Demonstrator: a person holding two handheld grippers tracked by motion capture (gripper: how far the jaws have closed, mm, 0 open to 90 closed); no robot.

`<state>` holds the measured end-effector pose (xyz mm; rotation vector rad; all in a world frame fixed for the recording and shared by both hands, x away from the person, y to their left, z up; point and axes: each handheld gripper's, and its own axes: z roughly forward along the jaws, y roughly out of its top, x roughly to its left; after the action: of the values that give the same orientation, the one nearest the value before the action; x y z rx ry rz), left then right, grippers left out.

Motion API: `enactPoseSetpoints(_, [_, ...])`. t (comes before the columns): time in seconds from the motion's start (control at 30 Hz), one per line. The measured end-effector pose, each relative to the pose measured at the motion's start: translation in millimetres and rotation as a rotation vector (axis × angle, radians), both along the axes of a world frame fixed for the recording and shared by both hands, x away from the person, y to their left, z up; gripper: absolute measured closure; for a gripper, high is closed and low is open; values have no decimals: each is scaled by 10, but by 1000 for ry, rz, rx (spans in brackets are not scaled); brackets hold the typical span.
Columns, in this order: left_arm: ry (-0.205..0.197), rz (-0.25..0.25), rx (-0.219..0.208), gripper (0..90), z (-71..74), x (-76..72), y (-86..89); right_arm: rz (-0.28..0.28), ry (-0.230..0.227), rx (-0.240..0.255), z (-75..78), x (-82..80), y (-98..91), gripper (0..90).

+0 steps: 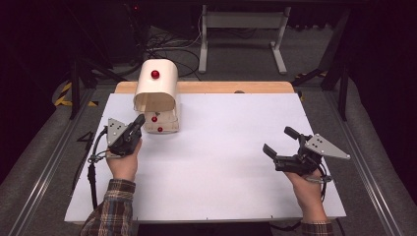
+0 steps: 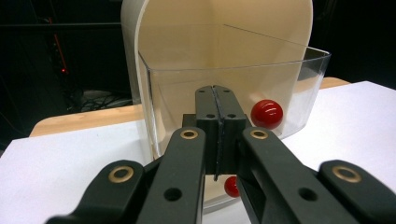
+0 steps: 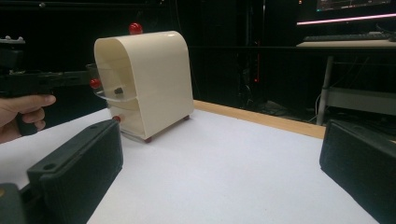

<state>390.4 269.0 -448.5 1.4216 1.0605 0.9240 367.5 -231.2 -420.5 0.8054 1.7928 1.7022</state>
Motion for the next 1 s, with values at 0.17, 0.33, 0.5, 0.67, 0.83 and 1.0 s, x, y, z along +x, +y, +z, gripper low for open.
enactPoseSetpoints(0.17, [2, 4, 5, 900, 2, 14, -4, 1, 0, 3, 2, -1, -2, 1])
enactPoseSetpoints(0.33, [5, 3, -2, 900, -6, 31, -20, 3, 0, -1, 0, 0, 4, 1])
enactPoseSetpoints(0.5, [9, 4, 1, 900, -6, 51, -27, 1, 1, 2, 3, -1, 1, 1])
enactPoseSetpoints(0.67, [9, 6, -5, 900, -5, 69, -33, 0, 2, 9, 8, -4, -4, 1])
enactPoseSetpoints(0.83, [10, 8, -4, 900, -3, 86, -34, 2, -4, 4, 12, -5, -5, 1])
enactPoseSetpoints(1.0, [11, 11, -14, 900, -3, 107, -34, -1, -3, 5, 12, -3, -8, 1])
